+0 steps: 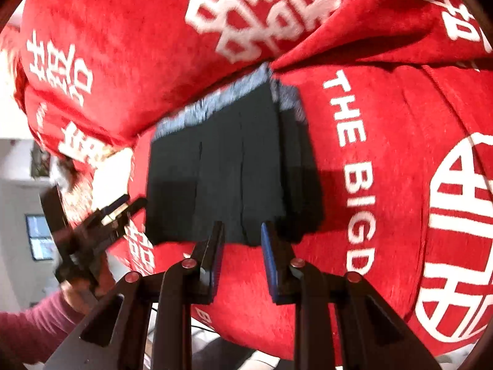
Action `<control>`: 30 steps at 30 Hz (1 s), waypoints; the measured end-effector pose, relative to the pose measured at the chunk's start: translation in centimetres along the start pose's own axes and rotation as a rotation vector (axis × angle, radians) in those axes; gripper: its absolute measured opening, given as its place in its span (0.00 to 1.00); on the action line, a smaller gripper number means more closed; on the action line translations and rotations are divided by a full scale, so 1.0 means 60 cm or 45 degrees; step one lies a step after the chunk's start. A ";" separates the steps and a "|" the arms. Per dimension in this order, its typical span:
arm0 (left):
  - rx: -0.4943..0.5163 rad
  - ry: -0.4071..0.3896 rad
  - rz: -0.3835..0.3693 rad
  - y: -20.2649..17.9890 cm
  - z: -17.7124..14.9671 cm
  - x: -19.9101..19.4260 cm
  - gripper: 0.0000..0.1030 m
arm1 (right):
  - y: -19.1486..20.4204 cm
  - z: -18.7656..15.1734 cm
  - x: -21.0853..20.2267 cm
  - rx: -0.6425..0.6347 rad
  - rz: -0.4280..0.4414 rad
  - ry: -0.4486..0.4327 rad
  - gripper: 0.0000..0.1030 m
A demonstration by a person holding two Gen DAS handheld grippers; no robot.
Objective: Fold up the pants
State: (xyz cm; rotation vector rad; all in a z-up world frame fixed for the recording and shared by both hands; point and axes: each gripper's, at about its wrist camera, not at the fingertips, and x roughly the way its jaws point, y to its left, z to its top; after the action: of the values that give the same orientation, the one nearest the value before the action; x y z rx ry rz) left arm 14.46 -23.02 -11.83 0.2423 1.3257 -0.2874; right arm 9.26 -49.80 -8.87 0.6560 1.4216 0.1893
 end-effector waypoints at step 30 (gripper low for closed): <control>-0.101 0.206 -0.049 0.043 -0.003 0.072 0.99 | -0.004 0.026 0.035 -0.010 -0.269 0.040 0.57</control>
State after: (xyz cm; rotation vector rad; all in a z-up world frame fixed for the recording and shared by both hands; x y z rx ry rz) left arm 16.11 -20.80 -16.08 0.1758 1.4997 -0.2509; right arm 11.00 -49.43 -10.80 0.4943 1.5091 0.0387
